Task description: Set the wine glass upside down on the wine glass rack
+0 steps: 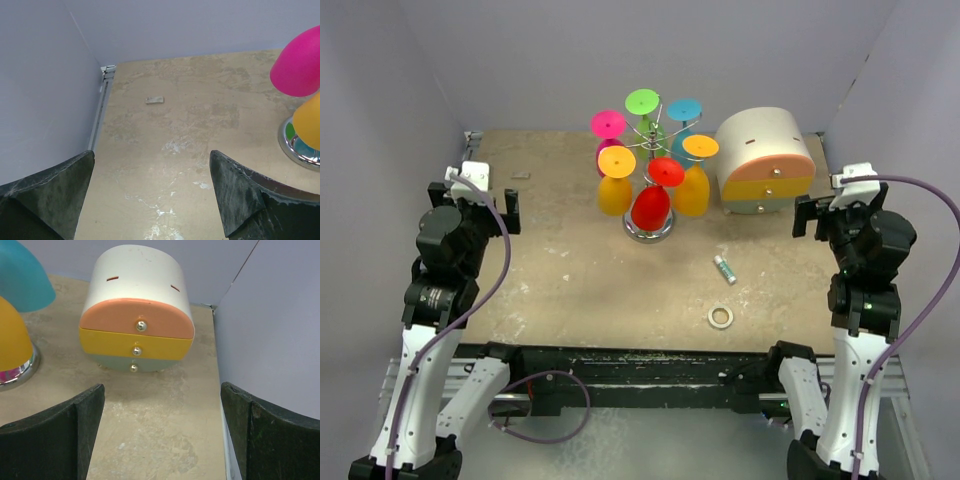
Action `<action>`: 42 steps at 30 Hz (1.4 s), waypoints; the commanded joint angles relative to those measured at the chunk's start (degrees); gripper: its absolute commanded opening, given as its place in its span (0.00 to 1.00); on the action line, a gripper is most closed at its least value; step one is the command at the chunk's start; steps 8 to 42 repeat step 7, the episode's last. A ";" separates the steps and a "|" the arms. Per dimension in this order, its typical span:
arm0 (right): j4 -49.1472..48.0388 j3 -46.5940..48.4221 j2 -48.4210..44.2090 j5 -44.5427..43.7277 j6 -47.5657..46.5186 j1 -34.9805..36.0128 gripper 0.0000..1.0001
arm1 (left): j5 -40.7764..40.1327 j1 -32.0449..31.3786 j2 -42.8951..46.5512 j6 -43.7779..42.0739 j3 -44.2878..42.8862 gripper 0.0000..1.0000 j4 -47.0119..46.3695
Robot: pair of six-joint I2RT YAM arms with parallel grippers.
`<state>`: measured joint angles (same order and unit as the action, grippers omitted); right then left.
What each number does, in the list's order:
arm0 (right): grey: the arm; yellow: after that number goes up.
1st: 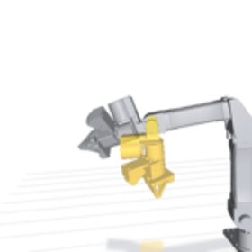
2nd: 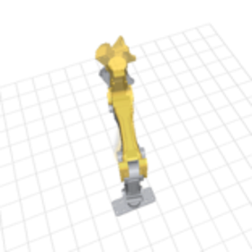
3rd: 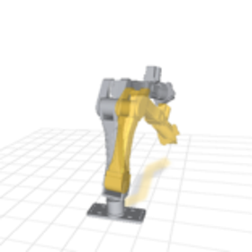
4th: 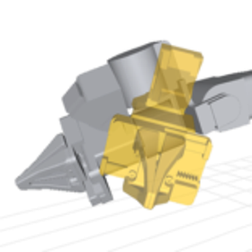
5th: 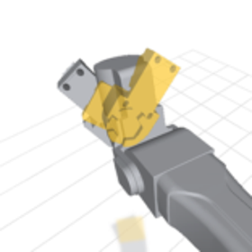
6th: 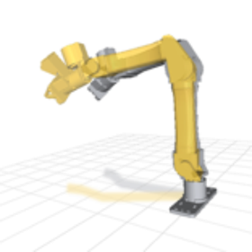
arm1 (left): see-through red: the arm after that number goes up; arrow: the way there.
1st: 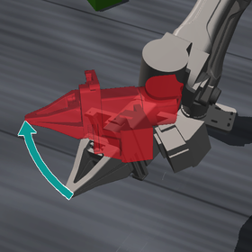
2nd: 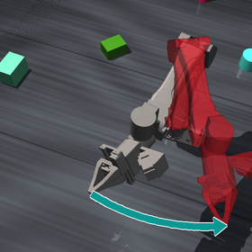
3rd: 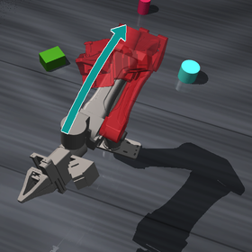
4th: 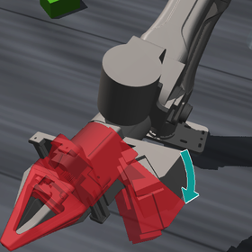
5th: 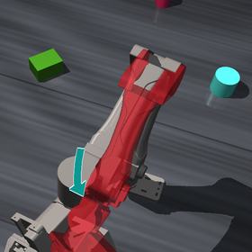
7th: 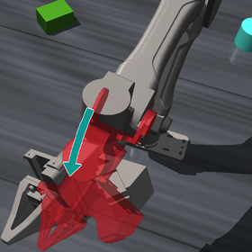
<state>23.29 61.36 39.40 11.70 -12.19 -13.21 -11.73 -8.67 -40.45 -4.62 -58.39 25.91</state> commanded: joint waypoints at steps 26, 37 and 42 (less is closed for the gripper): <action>-0.97 0.49 0.46 -1.70 0.03 -0.34 1.00 | -2.56 0.58 0.33 1.77 -2.48 0.99 -0.57; -0.97 0.49 0.46 -1.70 0.03 -0.34 1.00 | -2.56 0.58 0.33 1.77 -2.48 0.99 -0.57; -0.97 0.49 0.46 -1.70 0.03 -0.34 1.00 | -2.56 0.58 0.33 1.77 -2.48 0.99 -0.57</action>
